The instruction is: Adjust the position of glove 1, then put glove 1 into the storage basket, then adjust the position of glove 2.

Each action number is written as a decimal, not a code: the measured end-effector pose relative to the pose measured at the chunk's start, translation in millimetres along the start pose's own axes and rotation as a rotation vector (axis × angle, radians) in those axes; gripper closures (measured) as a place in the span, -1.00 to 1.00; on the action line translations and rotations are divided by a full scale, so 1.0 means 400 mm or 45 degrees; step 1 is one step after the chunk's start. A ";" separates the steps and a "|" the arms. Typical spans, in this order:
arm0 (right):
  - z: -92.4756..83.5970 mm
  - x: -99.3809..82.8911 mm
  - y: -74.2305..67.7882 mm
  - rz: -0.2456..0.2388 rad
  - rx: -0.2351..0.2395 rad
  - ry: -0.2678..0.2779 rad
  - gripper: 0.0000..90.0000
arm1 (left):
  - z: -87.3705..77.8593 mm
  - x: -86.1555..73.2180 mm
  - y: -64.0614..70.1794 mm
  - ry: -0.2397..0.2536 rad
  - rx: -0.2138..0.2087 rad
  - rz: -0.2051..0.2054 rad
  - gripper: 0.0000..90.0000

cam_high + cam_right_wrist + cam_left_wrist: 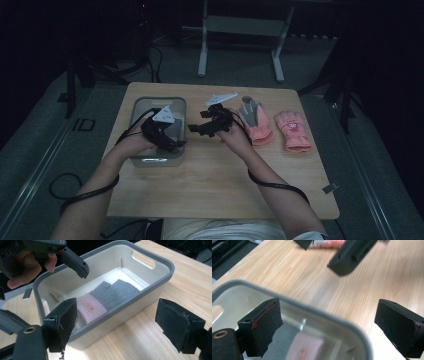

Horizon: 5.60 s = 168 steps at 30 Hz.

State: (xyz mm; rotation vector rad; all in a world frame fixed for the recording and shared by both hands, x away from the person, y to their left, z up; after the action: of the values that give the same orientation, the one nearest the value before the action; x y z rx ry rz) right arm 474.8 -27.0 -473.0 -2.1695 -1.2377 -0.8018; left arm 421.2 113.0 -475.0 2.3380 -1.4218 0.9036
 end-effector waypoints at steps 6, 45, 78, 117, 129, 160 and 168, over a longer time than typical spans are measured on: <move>-0.030 -0.024 -0.016 -0.038 -0.019 -0.033 -0.69 | 0.011 0.031 0.056 0.021 -0.002 0.025 -0.85; -0.247 -0.226 0.083 0.107 -0.208 0.108 -0.35 | 0.129 0.033 0.297 0.184 0.004 -0.109 -0.85; -0.151 -0.301 0.461 0.311 -0.497 -0.162 0.40 | 0.220 -0.041 0.386 0.235 0.009 -0.183 -0.98; -0.233 -0.217 0.231 0.482 -0.628 -0.072 0.98 | 0.245 -0.064 0.368 0.203 0.055 -0.185 -0.98; -0.250 -0.263 0.070 0.564 -0.729 -0.071 0.98 | 0.243 -0.064 0.369 0.207 0.103 -0.182 -0.98; -0.001 -0.336 0.088 0.606 -0.563 -0.185 0.97 | 0.255 -0.073 0.381 0.181 0.070 -0.158 -0.98; -0.003 -0.334 0.090 0.587 -0.555 -0.166 0.79 | 0.256 -0.073 0.383 0.180 0.067 -0.159 -0.98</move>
State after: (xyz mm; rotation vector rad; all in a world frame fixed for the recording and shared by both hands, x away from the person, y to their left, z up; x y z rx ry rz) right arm 451.5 -121.3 -571.5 -2.7483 -0.6010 -0.7895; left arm 317.1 6.4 -587.0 2.3196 -1.1967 1.0591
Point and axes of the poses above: each handheld gripper's, and its own axes: z roughly forward along the jaws, x roughly out of its top, y roughly to its right, the point moved 6 cm from there along z, roughly forward along the jaws, and after that the axes turned 10 degrees about -y, right-handed, at the moved point
